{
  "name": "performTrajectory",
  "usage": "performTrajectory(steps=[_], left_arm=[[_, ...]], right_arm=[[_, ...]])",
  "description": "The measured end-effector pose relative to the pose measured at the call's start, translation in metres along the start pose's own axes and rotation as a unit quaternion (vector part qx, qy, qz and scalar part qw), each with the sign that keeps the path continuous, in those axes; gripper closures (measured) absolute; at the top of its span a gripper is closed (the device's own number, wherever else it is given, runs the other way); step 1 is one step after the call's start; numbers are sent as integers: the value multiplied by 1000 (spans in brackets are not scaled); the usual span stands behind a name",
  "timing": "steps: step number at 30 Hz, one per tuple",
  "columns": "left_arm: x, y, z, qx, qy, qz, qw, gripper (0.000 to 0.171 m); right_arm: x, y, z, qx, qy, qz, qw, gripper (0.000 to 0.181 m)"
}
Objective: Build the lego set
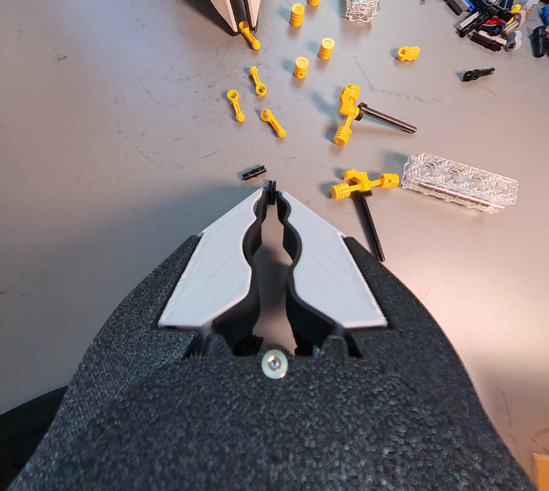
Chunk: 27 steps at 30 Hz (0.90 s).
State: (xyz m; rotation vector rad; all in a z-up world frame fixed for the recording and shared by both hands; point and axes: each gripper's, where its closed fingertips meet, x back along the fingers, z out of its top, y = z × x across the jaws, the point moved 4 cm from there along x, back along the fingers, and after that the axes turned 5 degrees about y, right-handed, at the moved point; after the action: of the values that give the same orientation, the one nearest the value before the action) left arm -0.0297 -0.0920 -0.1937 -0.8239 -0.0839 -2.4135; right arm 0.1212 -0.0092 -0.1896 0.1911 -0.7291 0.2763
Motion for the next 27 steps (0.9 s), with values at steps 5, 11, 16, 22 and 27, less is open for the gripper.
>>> performTrajectory(steps=[5, 11, 16, 22, 27], left_arm=[[0, 0, 0, 2, 0, -2, 1000, 164], [0, 0, 0, 5, -1, -4, 1000, 164], [0, 0, 0, 6, -1, -5, 1000, 164], [0, 0, 0, 7, -1, -5, 1000, 164], [0, 1, 0, 7, -1, -8, 1000, 164]], right_arm=[[0, 0, 1, 1, 7, 0, 1000, 175], [0, 1, 1, -4, 18, 2, 1000, 172], [1, 3, 3, -6, 31, -5, 999, 169], [10, 19, 23, -13, 112, -61, 992, 160], [20, 37, 30, -16, 153, -126, 980, 155]])
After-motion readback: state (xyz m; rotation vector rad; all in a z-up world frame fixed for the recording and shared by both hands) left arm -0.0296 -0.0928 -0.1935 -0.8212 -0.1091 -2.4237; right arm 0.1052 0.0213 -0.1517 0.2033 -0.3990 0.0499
